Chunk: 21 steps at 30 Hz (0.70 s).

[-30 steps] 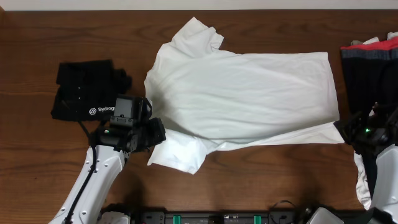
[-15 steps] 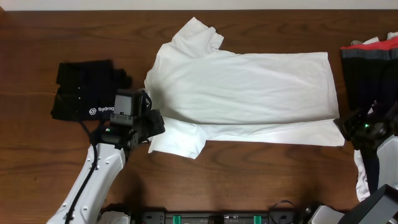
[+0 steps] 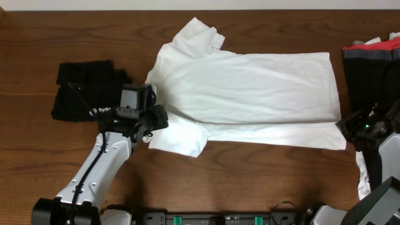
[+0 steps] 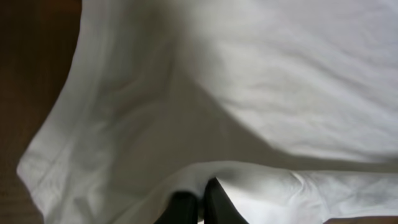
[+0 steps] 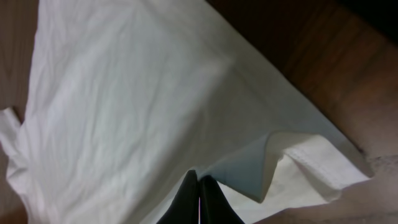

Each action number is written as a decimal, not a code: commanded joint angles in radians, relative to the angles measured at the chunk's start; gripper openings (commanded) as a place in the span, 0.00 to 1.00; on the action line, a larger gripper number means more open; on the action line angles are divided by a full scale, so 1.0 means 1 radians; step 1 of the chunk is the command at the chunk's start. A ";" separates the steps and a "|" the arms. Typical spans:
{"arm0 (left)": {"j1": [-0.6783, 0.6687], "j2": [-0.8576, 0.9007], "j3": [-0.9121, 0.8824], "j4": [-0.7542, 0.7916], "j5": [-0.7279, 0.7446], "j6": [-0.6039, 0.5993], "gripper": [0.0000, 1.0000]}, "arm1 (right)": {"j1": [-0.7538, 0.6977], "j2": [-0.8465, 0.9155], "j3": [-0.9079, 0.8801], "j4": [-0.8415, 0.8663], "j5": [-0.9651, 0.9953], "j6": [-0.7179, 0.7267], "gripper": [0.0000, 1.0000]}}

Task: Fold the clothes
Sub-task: 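Fold the hem up toward the collar with both grippers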

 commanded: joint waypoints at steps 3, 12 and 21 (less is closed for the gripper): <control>0.003 0.004 0.024 0.022 -0.047 0.059 0.06 | -0.013 0.003 0.018 0.004 0.073 0.010 0.01; 0.003 0.064 0.024 0.036 -0.084 0.097 0.06 | -0.013 0.003 0.018 0.039 0.074 0.010 0.01; 0.003 0.087 0.024 0.085 -0.084 0.095 0.06 | -0.013 0.003 0.018 0.076 0.077 0.018 0.01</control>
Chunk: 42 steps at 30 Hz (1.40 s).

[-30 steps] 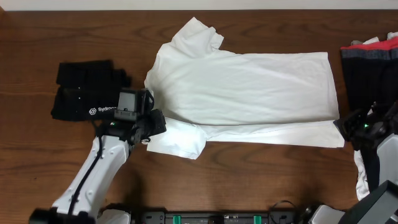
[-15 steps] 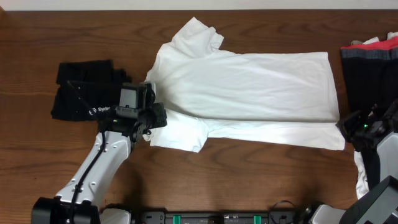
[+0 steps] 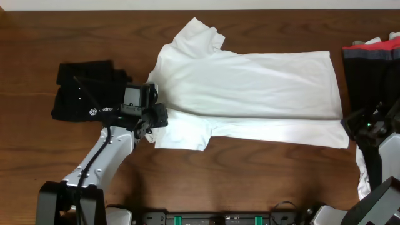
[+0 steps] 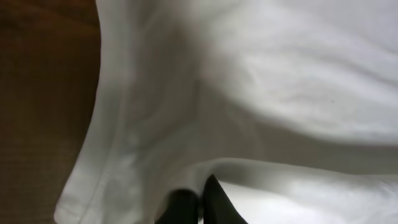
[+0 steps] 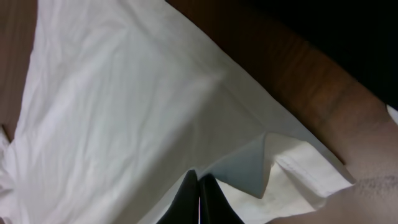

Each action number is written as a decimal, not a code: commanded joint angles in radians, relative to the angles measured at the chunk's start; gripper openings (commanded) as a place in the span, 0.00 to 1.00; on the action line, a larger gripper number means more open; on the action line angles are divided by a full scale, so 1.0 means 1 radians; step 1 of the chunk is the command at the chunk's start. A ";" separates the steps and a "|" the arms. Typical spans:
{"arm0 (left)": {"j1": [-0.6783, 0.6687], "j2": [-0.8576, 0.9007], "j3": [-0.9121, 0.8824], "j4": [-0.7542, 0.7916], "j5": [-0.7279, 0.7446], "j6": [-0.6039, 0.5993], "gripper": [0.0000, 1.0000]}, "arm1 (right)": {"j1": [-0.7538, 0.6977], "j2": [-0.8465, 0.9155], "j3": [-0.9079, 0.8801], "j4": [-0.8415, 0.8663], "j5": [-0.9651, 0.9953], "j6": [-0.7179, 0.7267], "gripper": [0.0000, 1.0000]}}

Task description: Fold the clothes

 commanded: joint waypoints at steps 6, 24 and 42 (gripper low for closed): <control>0.003 0.004 0.024 0.013 -0.020 0.014 0.06 | -0.008 0.003 0.018 0.029 0.019 0.014 0.10; -0.021 -0.010 0.024 -0.166 0.186 0.014 0.70 | 0.021 0.003 0.018 0.014 0.011 0.014 0.80; -0.152 -0.006 0.001 -0.346 0.103 -0.032 0.62 | 0.021 0.003 0.018 -0.020 0.011 0.010 0.77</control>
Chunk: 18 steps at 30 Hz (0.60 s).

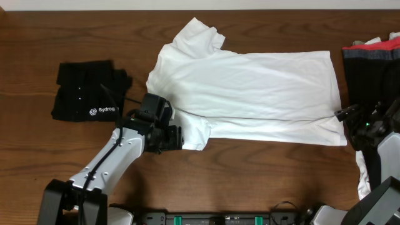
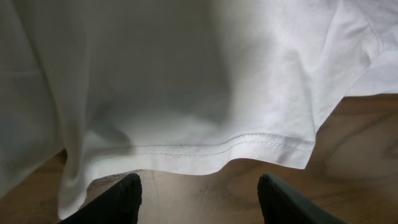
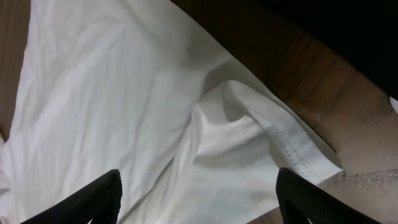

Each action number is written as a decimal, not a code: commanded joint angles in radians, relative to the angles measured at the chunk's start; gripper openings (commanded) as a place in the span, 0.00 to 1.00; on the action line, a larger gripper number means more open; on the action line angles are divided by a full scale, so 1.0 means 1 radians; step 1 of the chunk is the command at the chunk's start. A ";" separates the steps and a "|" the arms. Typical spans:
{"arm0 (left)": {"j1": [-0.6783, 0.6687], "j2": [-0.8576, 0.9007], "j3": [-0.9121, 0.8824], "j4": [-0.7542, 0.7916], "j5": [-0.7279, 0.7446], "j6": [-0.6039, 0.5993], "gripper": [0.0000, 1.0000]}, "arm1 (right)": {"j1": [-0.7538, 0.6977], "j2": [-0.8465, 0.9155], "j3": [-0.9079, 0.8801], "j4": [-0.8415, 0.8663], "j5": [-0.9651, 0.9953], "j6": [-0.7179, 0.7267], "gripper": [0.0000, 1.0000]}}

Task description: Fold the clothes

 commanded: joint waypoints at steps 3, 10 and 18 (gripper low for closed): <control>-0.050 0.006 -0.006 -0.011 -0.071 -0.002 0.62 | 0.006 0.003 0.018 -0.003 -0.001 -0.001 0.77; -0.113 0.077 -0.006 0.034 -0.093 -0.055 0.62 | 0.006 0.003 0.018 -0.004 -0.001 -0.001 0.76; -0.114 0.140 -0.006 0.064 -0.133 -0.069 0.58 | 0.006 0.003 0.018 -0.005 -0.001 -0.001 0.76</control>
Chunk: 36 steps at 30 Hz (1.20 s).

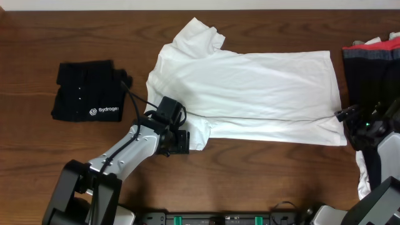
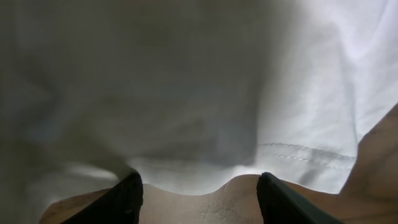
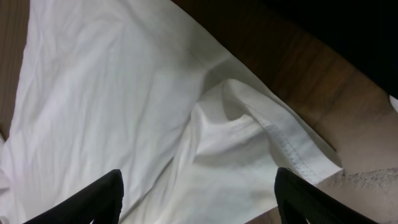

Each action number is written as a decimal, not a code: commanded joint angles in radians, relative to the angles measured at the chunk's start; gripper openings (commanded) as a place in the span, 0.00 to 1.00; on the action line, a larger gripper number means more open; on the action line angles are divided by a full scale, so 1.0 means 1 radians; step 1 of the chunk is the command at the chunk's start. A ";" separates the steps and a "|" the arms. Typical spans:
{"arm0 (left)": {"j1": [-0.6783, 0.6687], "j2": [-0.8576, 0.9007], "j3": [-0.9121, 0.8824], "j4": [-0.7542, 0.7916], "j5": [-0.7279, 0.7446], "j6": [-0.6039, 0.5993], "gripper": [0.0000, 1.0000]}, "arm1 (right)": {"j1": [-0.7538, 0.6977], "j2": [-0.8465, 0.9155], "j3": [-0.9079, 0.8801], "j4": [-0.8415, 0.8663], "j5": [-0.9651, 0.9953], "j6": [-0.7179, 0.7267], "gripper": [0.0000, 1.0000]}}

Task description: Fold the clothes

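Observation:
A white T-shirt [image 1: 250, 87] lies flat across the table middle, its near long edge folded over onto the body and its near sleeve [image 1: 197, 134] tucked under that fold. My left gripper [image 1: 178, 140] stands open right at the near sleeve's hem [image 2: 305, 155], nothing between its fingers [image 2: 127, 196]. My right gripper [image 1: 350, 119] is open beside the shirt's near right corner [image 3: 292, 146], where the hem lies bunched and released.
A folded black garment [image 1: 87, 94] with white lettering sits at the left. Dark and red clothes [image 1: 372, 53] are piled at the far right, with a white cloth [image 1: 364, 172] below them by the right arm.
My left gripper moved a little to the right, closer onto the near sleeve's hem, still open. The right gripper and the shirt have stayed where they were.
Both grippers were shut on the shirt's near edge, left at the sleeve, right at the hem corner, then carried it farther over the body. After that both stood open with the edge lying folded. Now the left sits at the sleeve hem.

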 commanded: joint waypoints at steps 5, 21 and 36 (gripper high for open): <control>-0.001 0.032 -0.008 0.026 -0.035 -0.012 0.24 | 0.006 0.003 0.018 -0.004 -0.002 -0.001 0.76; 0.000 -0.123 0.172 -0.127 -0.091 0.019 0.06 | 0.006 0.003 0.018 0.000 -0.002 -0.001 0.75; 0.002 -0.063 0.173 0.130 -0.159 0.068 0.06 | 0.006 0.003 0.018 0.000 -0.002 -0.001 0.75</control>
